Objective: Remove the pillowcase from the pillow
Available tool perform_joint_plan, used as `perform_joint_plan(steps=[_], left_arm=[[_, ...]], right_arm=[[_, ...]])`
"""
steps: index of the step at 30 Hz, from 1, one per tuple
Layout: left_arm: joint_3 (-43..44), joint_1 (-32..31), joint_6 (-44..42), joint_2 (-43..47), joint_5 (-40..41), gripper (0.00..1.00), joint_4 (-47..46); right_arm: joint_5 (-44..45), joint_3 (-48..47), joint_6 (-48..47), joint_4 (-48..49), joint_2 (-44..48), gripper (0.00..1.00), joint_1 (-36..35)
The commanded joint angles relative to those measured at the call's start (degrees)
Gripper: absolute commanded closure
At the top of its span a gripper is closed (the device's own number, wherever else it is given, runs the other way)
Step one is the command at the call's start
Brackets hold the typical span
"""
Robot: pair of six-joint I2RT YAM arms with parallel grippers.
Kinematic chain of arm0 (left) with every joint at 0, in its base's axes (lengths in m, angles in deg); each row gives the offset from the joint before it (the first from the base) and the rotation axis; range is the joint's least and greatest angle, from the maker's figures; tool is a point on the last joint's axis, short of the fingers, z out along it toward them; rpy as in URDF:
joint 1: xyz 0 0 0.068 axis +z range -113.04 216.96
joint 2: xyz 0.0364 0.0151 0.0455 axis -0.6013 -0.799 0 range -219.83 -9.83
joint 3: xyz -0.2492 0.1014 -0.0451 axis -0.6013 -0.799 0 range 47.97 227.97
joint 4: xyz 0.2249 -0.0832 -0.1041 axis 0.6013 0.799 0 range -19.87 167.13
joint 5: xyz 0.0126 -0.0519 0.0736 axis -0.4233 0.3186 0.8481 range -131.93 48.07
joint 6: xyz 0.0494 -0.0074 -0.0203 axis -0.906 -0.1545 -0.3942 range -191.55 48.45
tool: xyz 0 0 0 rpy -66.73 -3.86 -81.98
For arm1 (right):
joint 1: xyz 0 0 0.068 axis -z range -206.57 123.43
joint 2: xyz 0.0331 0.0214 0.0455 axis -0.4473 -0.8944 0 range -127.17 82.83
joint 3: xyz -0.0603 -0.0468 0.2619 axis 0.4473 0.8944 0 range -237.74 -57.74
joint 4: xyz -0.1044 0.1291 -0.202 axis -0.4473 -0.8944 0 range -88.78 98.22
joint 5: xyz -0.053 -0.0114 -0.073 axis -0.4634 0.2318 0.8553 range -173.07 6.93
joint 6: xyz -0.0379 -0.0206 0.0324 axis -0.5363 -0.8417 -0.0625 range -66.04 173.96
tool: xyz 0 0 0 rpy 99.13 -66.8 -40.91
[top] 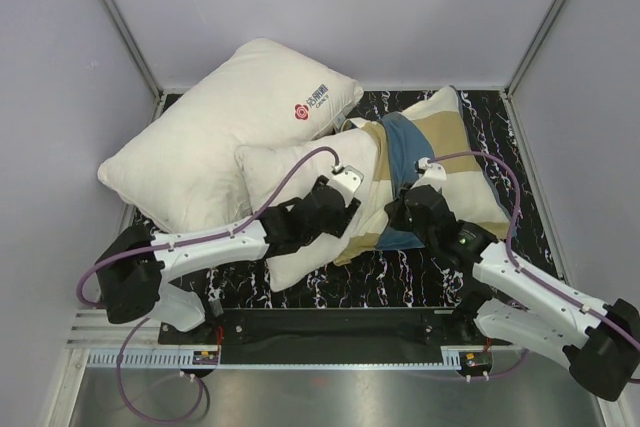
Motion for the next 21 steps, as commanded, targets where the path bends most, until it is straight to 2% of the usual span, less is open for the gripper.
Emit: perform_joint_plan(steps=[1, 2, 3, 4, 9, 12, 13, 17, 21], left_arm=[[-2.6, 0.3, 1.5, -2.5, 1.8, 0.52, 1.0], [-2.9, 0.3, 1.5, -2.4, 1.8, 0.84, 0.9], [-3.5, 0.3, 1.6, -1.9, 2.2, 0.97, 1.0], [-3.7, 0.3, 2.0, -1.4, 2.4, 1.0, 1.2], [-3.3, 1.4, 3.6, 4.8, 6.4, 1.0, 6.9], [-2.6, 3.6, 4.7, 12.7, 6.9, 1.0, 10.2], [-2.5, 4.2, 5.0, 17.5, 6.9, 1.0, 10.8], [-2.0, 7.8, 4.3, 27.4, 7.0, 1.0, 14.0], [-1.4, 10.0, 4.0, 32.1, 9.3, 1.0, 18.4]], right_arm=[[0.1, -0.5, 0.4, -0.4, 3.3, 1.0, -0.3], [0.3, -0.6, -0.1, -0.5, 3.7, 1.0, -0.2], [1.0, -0.9, -1.1, -0.6, 4.1, 1.0, -0.2], [1.8, -1.4, -1.5, -1.9, 4.3, 1.0, -0.2], [12.1, -6.7, -4.4, -10.6, 5.3, 1.0, -0.1], [15.4, -8.6, -5.9, -14.4, 7.2, 1.0, 0.9], [15.6, -9.0, -6.1, -15.6, 8.4, 1.0, 1.7], [15.1, -11.1, -8.3, -17.5, 11.1, 1.0, 6.1], [13.9, -12.7, -10.3, -19.3, 12.5, 1.0, 11.2]])
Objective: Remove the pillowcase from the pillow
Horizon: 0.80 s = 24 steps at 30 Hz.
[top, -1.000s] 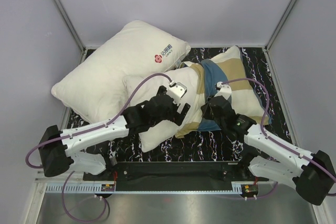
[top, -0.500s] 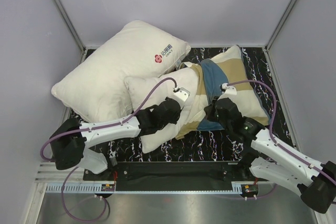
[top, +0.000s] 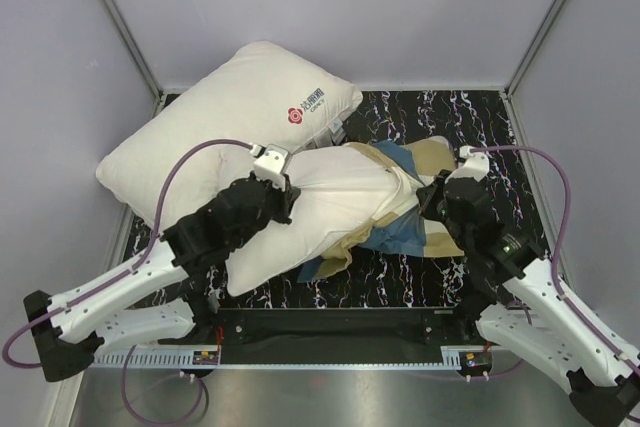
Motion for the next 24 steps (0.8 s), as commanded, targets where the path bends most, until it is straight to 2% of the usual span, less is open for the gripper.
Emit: perform_joint_plan(steps=[1, 11, 15, 16, 17, 21, 22, 24], left_arm=[[0.8, 3.8, -0.8, 5.0, 10.9, 1.0, 8.8], [-2.8, 4.0, 2.5, 4.1, 5.7, 1.0, 8.1], [-4.3, 4.0, 3.0, 4.1, 1.0, 1.0, 4.9], [-4.3, 3.9, 3.4, 3.4, 0.4, 1.0, 4.2], [-4.4, 4.0, 3.6, 3.0, -0.4, 1.0, 3.8], [-4.6, 4.0, 4.8, 0.4, -3.2, 1.0, 1.9], [-4.6, 4.0, 5.0, -0.3, -3.8, 1.0, 0.8], [-4.6, 4.0, 5.7, -2.3, -5.7, 1.0, -0.5]], right_arm=[[9.7, -3.2, -5.1, -4.4, 1.9, 1.0, 5.0], [6.8, 4.5, -0.9, -2.0, -1.0, 1.0, 5.5], [1.8, 7.1, -0.1, 1.0, -1.1, 1.0, 5.4], [1.1, 7.4, -0.1, 1.4, -1.0, 0.96, 5.4], [-0.3, 7.6, -0.5, 1.5, -1.2, 0.9, 5.5], [-3.2, 6.8, -3.0, 0.5, -1.6, 0.4, 5.5], [-3.9, 6.5, -3.4, 0.4, -1.5, 0.24, 5.5], [-6.6, 6.1, -4.7, -0.1, -1.3, 0.16, 5.4]])
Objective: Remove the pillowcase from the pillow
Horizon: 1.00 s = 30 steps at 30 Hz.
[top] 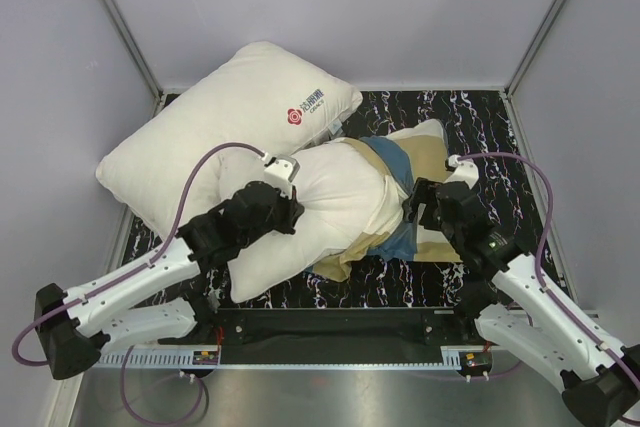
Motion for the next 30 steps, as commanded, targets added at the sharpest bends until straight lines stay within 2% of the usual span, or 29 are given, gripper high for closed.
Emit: perform_joint_plan(steps=[1, 7, 10, 13, 16, 19, 23, 30], left_arm=[[0.3, 1.6, 0.6, -2.6, 0.5, 1.0, -4.5], [4.8, 3.1, 2.2, -12.5, -4.8, 1.0, -8.1], [8.7, 9.0, 3.7, -18.8, -12.4, 1.0, -9.2], [12.1, 11.1, 3.6, -24.3, -13.3, 1.0, -7.5], [15.3, 11.9, 3.4, -25.9, -14.2, 1.0, -7.5], [16.4, 12.0, 4.0, -25.7, -14.5, 1.0, -8.3], [15.5, 12.0, 4.3, -23.9, -16.3, 1.0, -8.3], [12.5, 12.1, 4.7, -19.3, -15.8, 1.0, -8.0]], right_arm=[[-2.6, -1.1, -3.8, -1.0, 0.1, 0.11, 0.7], [-11.1, -0.2, -4.0, -0.5, 3.3, 0.09, 0.6], [-12.8, 0.2, -4.4, -0.3, 8.1, 0.09, 0.6], [-11.9, -0.6, -5.3, -2.7, 12.0, 0.08, 0.7], [-15.6, -0.1, -4.9, -1.4, 13.1, 0.07, 0.6], [-18.8, 1.2, -3.4, 1.1, 9.9, 0.07, 0.6], [-23.4, 5.3, -0.8, 11.0, 4.1, 0.08, 0.2], [-22.5, 7.3, 1.2, 21.3, -8.4, 0.07, -3.6]])
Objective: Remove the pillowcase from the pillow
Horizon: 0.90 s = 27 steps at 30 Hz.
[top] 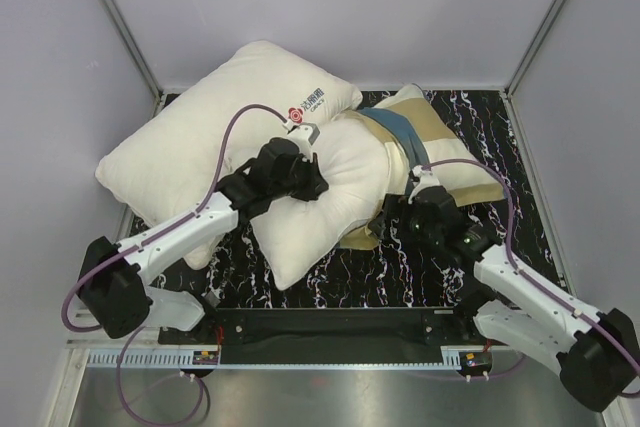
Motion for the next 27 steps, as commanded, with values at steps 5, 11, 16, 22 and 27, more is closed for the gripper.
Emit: perform_joint_plan(steps=[5, 11, 16, 22, 27], left_arm=[[-1.6, 1.6, 0.2, 5.9, 0.7, 1.0, -1.6], [-3.2, 1.6, 1.0, 9.0, -1.6, 1.0, -1.6], [-2.7, 3.4, 0.2, 13.3, -2.5, 1.0, 0.9], [2.2, 8.7, -2.3, 19.9, -3.3, 1.0, 7.0], [5.5, 12.0, -5.2, 24.9, -2.5, 1.0, 12.7]], right_arm=[[-0.5, 0.5, 3.4, 16.3, -10.9, 0.07, -5.3], [4.3, 0.2, 5.3, 17.3, -15.6, 0.33, -5.9], [11.5, -1.2, 6.1, 12.1, -13.4, 1.0, -6.0], [22.9, -3.5, 4.3, 0.2, -6.0, 1.0, -5.8], [32.7, -7.3, 2.8, -10.6, -0.5, 1.0, -5.1]])
